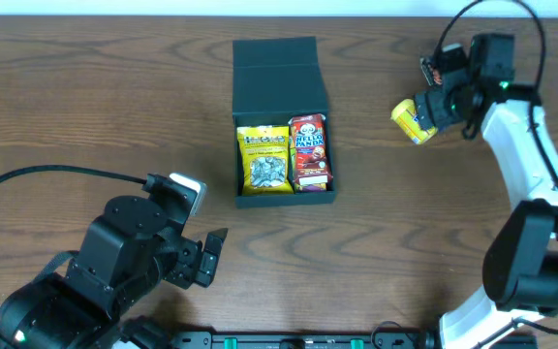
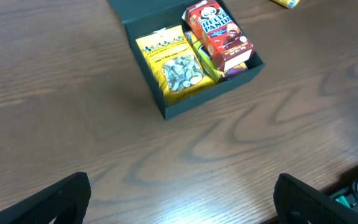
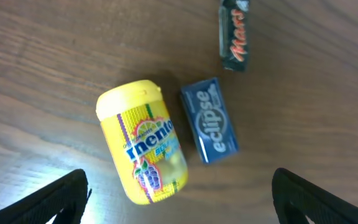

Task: Pack container
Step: 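Grasp the yellow Mentos bottle with the right gripper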

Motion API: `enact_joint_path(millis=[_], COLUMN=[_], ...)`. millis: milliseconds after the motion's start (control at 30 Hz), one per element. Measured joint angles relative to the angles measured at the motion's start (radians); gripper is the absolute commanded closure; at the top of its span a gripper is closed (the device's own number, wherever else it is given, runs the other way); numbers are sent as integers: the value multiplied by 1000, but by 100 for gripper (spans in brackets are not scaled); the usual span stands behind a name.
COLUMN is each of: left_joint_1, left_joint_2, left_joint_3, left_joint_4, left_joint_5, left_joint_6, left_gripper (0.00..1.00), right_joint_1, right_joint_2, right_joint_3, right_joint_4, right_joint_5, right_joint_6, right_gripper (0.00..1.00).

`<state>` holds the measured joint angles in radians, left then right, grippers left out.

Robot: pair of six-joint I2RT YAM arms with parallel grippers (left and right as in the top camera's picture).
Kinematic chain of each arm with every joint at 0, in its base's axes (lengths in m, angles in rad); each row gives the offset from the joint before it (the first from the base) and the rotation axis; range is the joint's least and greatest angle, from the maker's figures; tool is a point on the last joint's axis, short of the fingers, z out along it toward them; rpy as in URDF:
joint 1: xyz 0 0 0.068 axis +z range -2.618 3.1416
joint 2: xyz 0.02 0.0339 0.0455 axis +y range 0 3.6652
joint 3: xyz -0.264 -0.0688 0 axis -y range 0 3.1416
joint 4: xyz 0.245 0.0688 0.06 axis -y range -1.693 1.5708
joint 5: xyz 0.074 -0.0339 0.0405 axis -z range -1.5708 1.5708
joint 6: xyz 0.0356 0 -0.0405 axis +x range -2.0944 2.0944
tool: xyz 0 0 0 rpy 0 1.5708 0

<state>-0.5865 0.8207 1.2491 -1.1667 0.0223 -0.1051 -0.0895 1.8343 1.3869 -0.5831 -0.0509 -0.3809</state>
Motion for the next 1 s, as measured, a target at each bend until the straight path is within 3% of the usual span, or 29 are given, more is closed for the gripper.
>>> enact_joint_path(millis=[233, 700, 1000], left_joint_1=[0, 0, 0], left_joint_2=[0, 0, 0], left_joint_3=[0, 0, 0], left_joint_4=[0, 0, 0], left_joint_5=[0, 0, 0], left_joint_6=[0, 0, 0], left_gripper=[5, 5, 5], right_joint_1=[0, 0, 0], right_joint_2=[1, 79, 98], right_joint_3=[-153, -188, -191], right_joint_4=[191, 232, 256], right_joint_5=[-79, -143, -146], right_joint_6=[-23, -28, -32], right_gripper=[6, 12, 31])
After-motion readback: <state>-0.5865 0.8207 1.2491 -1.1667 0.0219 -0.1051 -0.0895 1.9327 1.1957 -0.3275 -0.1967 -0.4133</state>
